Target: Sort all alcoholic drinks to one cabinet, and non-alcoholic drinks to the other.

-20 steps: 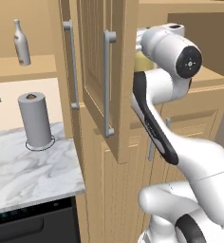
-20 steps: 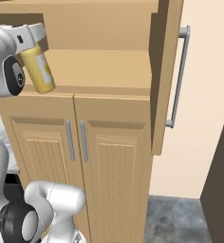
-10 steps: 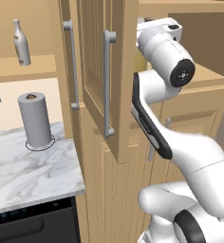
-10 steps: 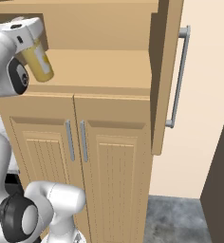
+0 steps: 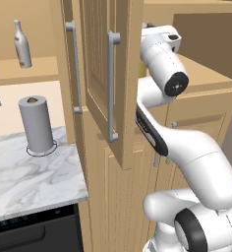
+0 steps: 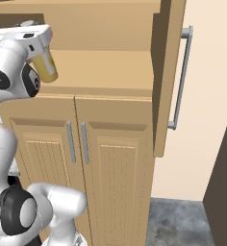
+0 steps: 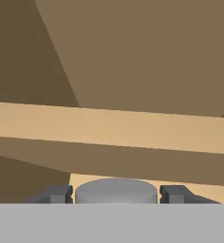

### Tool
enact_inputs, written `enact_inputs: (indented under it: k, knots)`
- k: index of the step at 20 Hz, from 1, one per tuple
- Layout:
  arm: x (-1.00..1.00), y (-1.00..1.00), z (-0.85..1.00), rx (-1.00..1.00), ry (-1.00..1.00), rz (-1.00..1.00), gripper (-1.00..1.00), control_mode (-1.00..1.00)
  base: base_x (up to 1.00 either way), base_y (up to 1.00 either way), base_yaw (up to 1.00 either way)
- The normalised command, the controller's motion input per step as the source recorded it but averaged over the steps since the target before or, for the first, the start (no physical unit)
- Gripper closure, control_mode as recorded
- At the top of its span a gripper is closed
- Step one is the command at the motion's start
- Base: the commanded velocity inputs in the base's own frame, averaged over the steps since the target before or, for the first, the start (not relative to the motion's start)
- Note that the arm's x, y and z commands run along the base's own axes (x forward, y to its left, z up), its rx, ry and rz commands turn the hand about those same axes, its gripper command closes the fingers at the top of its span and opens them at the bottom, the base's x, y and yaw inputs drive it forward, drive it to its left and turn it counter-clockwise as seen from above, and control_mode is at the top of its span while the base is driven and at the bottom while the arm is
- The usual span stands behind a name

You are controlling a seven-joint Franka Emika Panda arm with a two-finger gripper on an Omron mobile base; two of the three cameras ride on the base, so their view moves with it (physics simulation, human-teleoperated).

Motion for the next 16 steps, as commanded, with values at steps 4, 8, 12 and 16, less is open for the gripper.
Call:
enact_inputs:
  k: [4,8,12,16]
  knots:
    - [0.47,0.0,0.0,0.09,0.0,0.0,1.0,-1.0,0.0,0.0,0.0]
    - [0.39,0.0,-0.19,0.06,0.0,0.0,1.0,-1.0,0.0,0.0,0.0]
    - [0.4,0.0,-0.18,0.04,0.02,0.0,1.0,-1.0,0.0,0.0,0.0]
    - [0.49,0.01,-0.05,0.05,0.1,0.0,1.0,-1.0,0.0,0.0,0.0]
